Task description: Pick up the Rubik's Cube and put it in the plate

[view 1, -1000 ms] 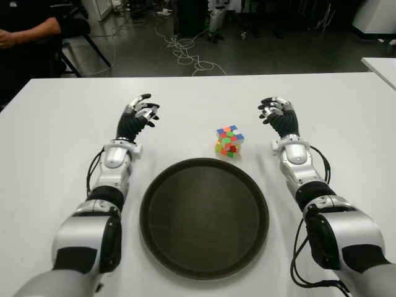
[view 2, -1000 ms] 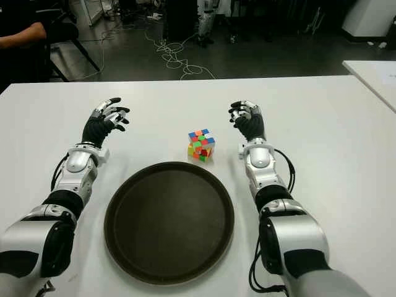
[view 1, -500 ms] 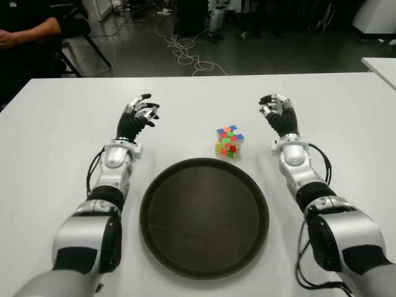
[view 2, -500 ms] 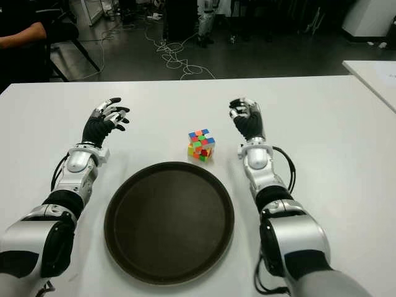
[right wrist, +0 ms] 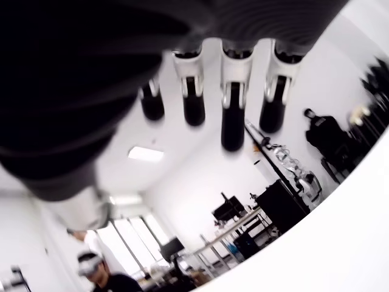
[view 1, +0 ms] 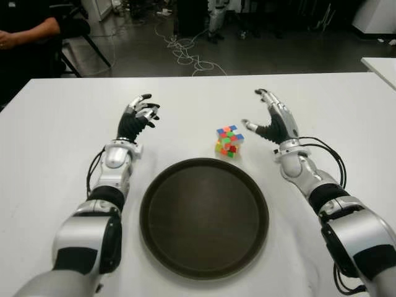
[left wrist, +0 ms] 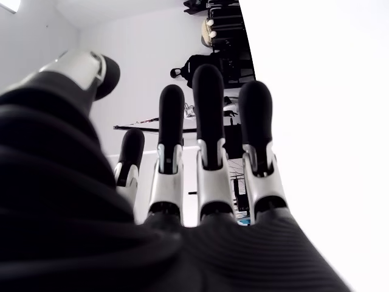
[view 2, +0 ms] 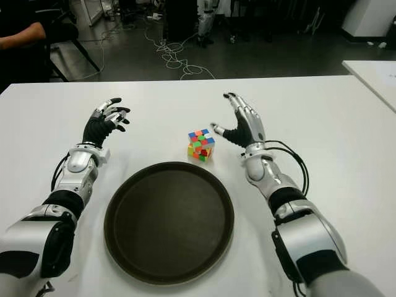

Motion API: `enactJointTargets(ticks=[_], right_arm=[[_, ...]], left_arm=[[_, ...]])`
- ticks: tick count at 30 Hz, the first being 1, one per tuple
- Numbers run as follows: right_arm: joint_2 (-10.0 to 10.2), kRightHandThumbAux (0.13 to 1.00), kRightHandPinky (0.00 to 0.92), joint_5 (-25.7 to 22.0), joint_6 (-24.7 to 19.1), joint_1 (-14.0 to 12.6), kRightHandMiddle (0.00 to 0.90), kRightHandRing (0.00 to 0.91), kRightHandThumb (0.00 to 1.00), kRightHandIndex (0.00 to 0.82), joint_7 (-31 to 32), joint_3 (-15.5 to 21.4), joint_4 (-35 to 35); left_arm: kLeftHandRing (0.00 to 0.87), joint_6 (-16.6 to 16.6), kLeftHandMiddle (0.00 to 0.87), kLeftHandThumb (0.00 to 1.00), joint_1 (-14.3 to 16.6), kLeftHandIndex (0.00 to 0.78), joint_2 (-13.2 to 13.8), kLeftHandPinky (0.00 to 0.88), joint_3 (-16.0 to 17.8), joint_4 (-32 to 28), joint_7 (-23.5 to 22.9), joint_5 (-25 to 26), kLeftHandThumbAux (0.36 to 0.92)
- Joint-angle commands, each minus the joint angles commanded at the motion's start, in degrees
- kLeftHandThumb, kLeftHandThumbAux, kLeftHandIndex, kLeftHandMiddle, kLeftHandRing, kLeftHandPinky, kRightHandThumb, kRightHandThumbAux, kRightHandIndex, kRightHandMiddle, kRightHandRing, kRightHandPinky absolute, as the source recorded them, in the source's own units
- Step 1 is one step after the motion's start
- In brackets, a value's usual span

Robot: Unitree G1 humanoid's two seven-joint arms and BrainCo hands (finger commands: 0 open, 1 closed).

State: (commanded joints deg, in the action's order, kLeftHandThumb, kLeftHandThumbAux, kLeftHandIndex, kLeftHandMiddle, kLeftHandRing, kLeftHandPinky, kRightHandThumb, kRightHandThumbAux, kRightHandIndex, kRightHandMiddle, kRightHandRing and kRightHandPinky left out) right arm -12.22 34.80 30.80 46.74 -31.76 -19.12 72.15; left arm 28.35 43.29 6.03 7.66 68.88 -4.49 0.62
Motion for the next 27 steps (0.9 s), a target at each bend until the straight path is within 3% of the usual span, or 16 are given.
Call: enactJointTargets(ticks=[9,17,27], right_arm=[[0.77,0.536,0.018,2.22,-3.26,2.51,0.000,0.000,0.000,0.000,2.44,-3.57,1.17],[0.66,0.632,0.002,3.29,-5.46,3.02,0.000,0.000,0.000,0.000,5.35,-5.92,2.32],[0.51,0.652,0.000,2.69,-6.50,3.14,0.000,0.000,0.000,0.000,7.65,-6.01,2.29]], left_arm=[[0.473,-0.36,0.365,0.242,0.04,0.196,0.16,0.531,-0.18,0.10,1.21,-0.32,0.649],[0.463,0.03,0.361,0.247,-0.15,0.206,0.23,0.526,-0.57,0.02,1.76,-1.02,0.639],[0.471,0.25,0.362,0.253,-0.29,0.196,-0.05,0.533,-0.14,-0.19,1.34,-0.59,0.639]])
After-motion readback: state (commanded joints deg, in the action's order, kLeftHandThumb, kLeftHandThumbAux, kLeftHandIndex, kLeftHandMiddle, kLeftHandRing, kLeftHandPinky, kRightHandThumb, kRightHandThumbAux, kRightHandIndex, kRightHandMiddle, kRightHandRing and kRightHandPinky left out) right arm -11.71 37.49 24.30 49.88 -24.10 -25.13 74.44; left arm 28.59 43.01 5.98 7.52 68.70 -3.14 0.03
